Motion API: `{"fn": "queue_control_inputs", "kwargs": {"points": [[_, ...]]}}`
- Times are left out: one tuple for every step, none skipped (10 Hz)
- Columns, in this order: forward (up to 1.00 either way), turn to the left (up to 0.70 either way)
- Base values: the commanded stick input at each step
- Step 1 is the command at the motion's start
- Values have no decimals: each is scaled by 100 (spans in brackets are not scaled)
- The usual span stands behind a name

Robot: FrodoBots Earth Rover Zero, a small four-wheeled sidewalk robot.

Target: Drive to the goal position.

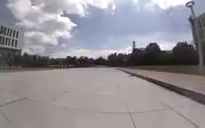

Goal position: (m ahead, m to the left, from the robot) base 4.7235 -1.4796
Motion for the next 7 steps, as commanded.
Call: {"fn": "queue_control_inputs", "kwargs": {"points": [[70, 0], [70, 0], [70, 0], [70, 0], [70, 0], [70, 0], [70, 0]]}}
